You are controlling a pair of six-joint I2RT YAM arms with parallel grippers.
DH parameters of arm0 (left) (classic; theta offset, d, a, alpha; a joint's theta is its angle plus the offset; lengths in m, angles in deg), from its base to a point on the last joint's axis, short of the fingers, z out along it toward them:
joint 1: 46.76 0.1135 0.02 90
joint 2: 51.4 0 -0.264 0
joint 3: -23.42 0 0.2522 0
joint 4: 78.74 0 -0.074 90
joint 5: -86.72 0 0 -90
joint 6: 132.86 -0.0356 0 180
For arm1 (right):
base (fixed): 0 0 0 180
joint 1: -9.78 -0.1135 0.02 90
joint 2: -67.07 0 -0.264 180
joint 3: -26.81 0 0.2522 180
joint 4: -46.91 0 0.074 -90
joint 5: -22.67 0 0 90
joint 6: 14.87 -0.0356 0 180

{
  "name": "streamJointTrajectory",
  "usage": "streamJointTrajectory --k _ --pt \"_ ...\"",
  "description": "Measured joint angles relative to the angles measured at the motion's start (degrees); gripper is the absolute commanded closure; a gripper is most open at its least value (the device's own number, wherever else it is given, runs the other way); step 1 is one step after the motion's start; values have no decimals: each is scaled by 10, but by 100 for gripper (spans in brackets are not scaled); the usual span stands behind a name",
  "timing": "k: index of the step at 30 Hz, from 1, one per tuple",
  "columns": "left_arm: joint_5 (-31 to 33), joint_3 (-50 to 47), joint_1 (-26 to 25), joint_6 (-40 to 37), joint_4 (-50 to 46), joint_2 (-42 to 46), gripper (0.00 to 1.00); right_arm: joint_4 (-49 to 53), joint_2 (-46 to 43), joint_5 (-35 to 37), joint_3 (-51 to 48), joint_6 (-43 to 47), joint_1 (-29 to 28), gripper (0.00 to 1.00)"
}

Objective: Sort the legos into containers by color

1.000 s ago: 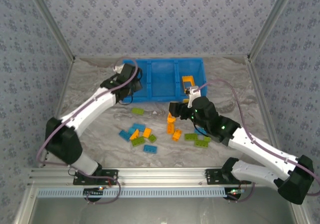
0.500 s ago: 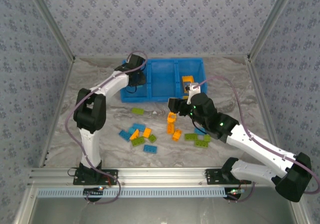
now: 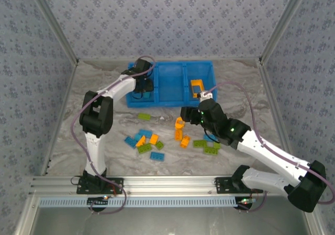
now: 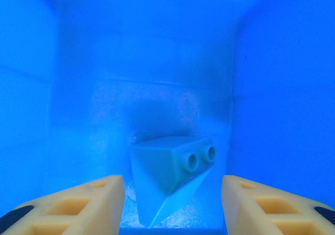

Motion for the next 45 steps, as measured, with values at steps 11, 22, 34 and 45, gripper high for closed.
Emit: streamJointTrajectory --k 11,22,34,45 --pt "33 -52 -16 1 -4 132 42 243 -24 91 25 -203 -1 40" --pt "29 -287 -203 -4 73 452 38 327 -6 49 -71 -342 -15 22" --pt "12 -449 -322 31 74 629 39 304 82 -54 -90 -297 20 18" --pt "1 -512 -369 80 99 690 39 282 88 -103 -133 -240 43 15"
